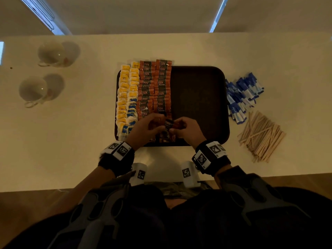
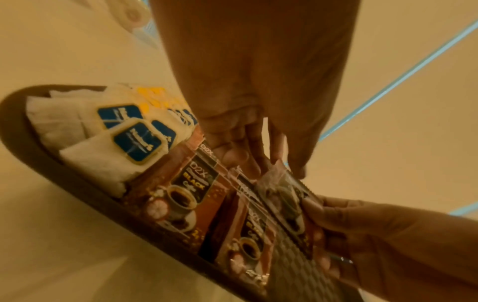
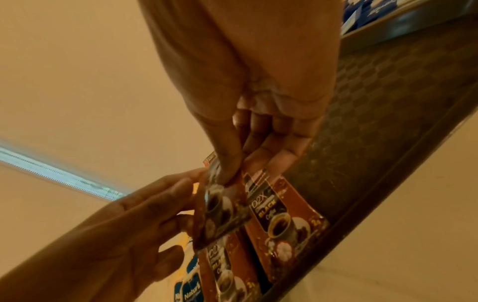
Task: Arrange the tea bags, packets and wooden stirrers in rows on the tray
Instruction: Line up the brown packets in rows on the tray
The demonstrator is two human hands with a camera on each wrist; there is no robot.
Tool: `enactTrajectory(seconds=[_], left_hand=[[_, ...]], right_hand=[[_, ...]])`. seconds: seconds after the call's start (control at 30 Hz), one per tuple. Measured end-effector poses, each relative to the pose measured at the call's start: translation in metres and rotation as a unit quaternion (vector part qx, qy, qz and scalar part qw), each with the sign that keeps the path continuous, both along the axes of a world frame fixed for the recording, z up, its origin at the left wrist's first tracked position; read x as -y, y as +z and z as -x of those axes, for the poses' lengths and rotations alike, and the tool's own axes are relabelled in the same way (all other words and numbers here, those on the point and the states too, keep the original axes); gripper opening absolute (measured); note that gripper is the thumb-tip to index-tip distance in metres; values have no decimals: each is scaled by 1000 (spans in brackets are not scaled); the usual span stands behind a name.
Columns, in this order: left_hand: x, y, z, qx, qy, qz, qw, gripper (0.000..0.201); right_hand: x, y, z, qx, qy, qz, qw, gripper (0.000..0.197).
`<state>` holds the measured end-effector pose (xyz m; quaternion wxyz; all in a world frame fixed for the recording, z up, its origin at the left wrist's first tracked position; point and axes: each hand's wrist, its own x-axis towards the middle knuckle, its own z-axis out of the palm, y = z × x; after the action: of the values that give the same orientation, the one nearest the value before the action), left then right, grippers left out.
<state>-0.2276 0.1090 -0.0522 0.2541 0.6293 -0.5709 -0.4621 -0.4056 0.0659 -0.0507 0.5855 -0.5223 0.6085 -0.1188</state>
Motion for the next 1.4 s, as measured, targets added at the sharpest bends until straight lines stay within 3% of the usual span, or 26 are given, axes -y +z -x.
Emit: enactTrajectory(seconds=[0.07,0.2,0.37,0.57,0.67,0.8,1.03,1.2,1.4], left_hand=[[-5,0,-8,14,24,0,1000,37],[-13,-2,-21,51,65,-9,997,19],[-22,-8,-35,79,110,-50,990,13],[-23,-11,-34,200,49,-61,977,28],[-23,-9,-31,240,56,-27,969,46],[-25,-6,-22,268,-4,20,963,39],[-22,3,-29,206,60,33,976,31],[-18,6,-41,172,39,72,982,28],[-19,4,-37,134,-4,43,990,21]], right_hand=[[1,0,-6,1,25,-10,1000,33],[-2,0,-19,-4,61,4,998,34],[-8,-1,-23,-14,59,26,998,26],[-11,-5,-6,-71,16,31,997,17],[-11,-5,-2,-101,4,12,995,26],[-15,-5,-5,-111,16,-29,993,41],[-17,-8,-9,-111,-4,-40,993,42],[-5,-3,5,-131,-57,-26,989,41],[61,14,76,-223,-153,114,956,45]])
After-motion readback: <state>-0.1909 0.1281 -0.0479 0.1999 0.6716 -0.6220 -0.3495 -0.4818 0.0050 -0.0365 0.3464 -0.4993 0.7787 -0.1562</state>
